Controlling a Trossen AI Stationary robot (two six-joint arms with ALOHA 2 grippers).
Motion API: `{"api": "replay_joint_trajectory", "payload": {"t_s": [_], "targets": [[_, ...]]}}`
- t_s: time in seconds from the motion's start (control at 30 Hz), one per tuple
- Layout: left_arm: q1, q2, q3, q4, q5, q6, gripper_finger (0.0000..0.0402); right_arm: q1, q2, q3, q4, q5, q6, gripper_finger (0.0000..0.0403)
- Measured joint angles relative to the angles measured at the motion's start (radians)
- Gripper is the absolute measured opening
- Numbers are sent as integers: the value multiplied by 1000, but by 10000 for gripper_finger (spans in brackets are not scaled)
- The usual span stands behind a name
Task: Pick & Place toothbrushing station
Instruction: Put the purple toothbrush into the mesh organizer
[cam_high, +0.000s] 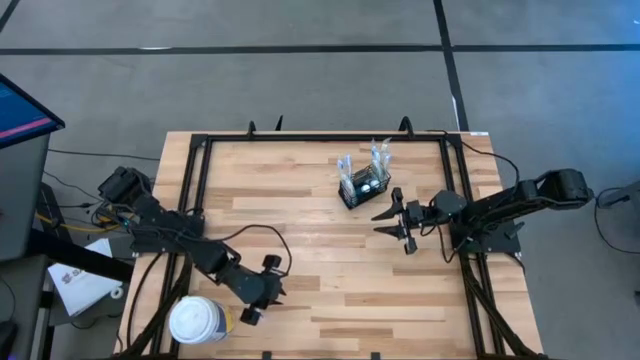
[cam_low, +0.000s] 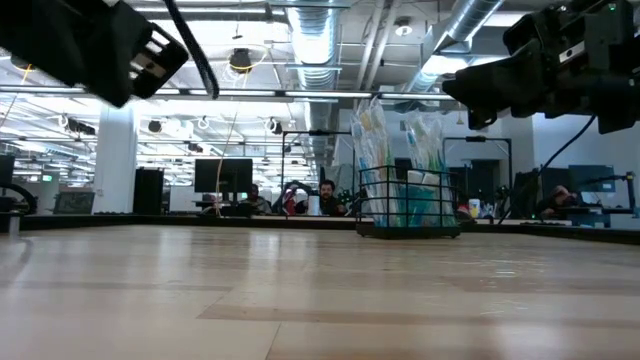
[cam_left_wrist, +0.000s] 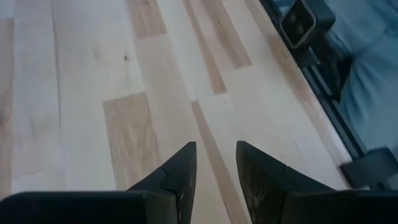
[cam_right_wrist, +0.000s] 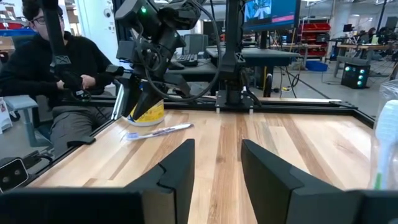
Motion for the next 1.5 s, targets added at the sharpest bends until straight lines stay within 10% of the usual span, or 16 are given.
{"api": "replay_joint_trajectory", "payload": {"t_s": [1.5], "targets": [[-50, 171, 0, 81, 191, -100, 108, 0, 0, 0, -22, 2, 0, 120]]}}
